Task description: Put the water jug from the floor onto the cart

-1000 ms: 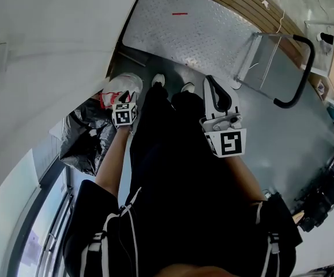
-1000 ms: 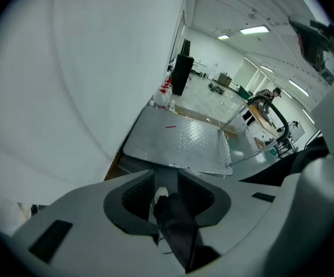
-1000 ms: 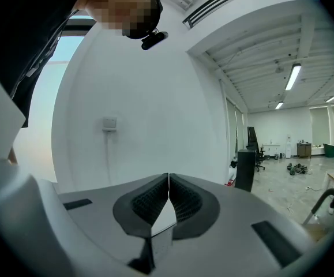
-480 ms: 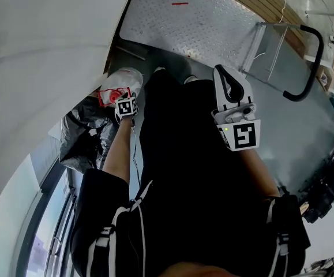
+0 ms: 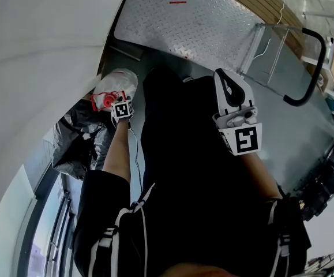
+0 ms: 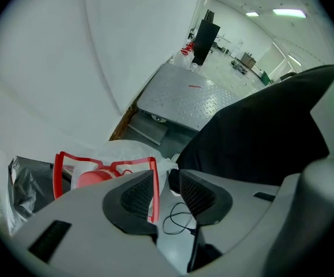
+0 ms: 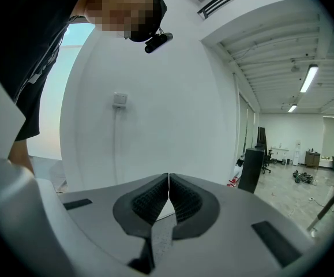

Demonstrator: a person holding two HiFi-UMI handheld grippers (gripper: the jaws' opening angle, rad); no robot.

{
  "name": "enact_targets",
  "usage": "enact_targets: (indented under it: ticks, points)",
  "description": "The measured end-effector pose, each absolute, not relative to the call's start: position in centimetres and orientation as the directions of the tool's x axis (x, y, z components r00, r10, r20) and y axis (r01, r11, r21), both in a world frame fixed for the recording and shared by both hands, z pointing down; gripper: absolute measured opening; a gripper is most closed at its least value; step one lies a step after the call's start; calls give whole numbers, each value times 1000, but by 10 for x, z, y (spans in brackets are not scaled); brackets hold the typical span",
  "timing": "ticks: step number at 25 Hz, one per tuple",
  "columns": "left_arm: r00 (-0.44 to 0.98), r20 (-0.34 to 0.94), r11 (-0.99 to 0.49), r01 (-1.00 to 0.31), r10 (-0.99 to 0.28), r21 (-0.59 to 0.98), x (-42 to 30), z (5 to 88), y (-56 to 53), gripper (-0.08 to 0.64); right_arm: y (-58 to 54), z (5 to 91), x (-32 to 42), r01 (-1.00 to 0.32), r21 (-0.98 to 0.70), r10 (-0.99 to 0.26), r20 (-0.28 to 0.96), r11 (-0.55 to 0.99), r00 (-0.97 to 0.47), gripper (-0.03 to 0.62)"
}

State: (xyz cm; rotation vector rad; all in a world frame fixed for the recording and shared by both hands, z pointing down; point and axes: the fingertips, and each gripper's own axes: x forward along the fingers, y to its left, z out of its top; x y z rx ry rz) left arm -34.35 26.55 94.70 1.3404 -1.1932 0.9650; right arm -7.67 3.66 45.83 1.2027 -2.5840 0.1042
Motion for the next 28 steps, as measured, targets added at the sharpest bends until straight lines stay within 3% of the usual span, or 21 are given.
enact_targets:
  ticks: [14, 19, 28]
  points:
    - [145, 988, 25, -989, -50, 146, -351, 1004, 260, 143, 39, 475, -70, -733, 69, -714, 304, 677, -631, 18]
    - [124, 992, 98, -988, 19, 121, -349, 1006, 276, 54, 45, 480, -60, -742, 61, -721, 298, 668, -625, 19]
    - [159, 987, 192, -969, 5, 155, -368, 980, 281, 52, 46, 459, -49, -776, 37, -748, 298, 630, -593, 18]
